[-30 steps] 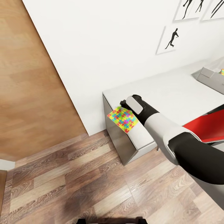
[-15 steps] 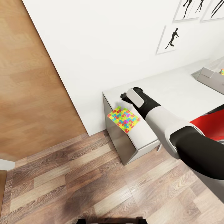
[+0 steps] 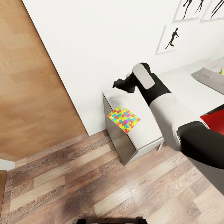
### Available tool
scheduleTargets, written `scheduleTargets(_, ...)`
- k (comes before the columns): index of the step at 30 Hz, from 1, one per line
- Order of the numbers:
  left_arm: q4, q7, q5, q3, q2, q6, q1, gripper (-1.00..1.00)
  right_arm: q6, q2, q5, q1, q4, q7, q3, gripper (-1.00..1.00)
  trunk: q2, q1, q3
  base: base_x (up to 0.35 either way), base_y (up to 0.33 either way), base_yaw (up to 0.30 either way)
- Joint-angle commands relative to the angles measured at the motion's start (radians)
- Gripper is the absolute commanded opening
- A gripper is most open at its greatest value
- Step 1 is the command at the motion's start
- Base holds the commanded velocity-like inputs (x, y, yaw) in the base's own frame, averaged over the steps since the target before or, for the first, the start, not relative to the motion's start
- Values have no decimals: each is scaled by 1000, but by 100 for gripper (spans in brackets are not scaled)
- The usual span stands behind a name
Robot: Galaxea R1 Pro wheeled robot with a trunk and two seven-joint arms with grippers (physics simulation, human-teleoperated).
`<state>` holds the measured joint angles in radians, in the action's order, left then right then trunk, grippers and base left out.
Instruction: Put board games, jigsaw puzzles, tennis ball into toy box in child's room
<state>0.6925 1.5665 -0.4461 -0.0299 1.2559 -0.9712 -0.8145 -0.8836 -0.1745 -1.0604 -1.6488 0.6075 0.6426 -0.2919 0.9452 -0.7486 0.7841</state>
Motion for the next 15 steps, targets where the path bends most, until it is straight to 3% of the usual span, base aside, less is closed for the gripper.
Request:
scheduleTargets(1, -1, 4, 0, 2, 1, -11, -2, 100, -37, 0, -18, 1, 32, 10, 38, 100, 1, 0, 1, 0, 0, 0)
scheduleTargets(2, -1, 4, 0, 2, 1, -11, -2, 100, -95, 0, -42, 3, 88, 9, 107, 100, 1, 0, 1, 0, 0, 0)
scheduleTargets(5, -1, 4, 0, 2, 1, -11, -2, 100, -154, 20, -94, 12, 174, 9, 190, 100, 1, 0, 1, 0, 0, 0)
scheduleTargets(6, -1, 4, 0, 2, 1, -11, -2, 100, -162, 28, -109, 17, 188, 9, 197, 100, 1, 0, 1, 0, 0, 0)
scheduleTargets(8, -1, 4, 0, 2, 1, -11, -2, 100, -164, 50, -162, 43, 216, 8, 195, 100, 1, 0, 1, 0, 0, 0)
scheduleTargets(11, -1, 4, 0, 2, 2, -13, -2, 100, -164, 82, -321, 128, 303, 5, 146, 100, 1, 0, 1, 0, 0, 0)
scheduleTargets(12, -1, 4, 0, 2, 2, -14, -2, 100, -164, 85, -351, 142, 328, 5, 137, 100, 1, 0, 1, 0, 0, 0)
scheduleTargets(15, -1, 4, 0, 2, 2, -18, -2, 100, -164, 88, -497, 200, 467, 8, 62, 100, 1, 0, 1, 0, 0, 0)
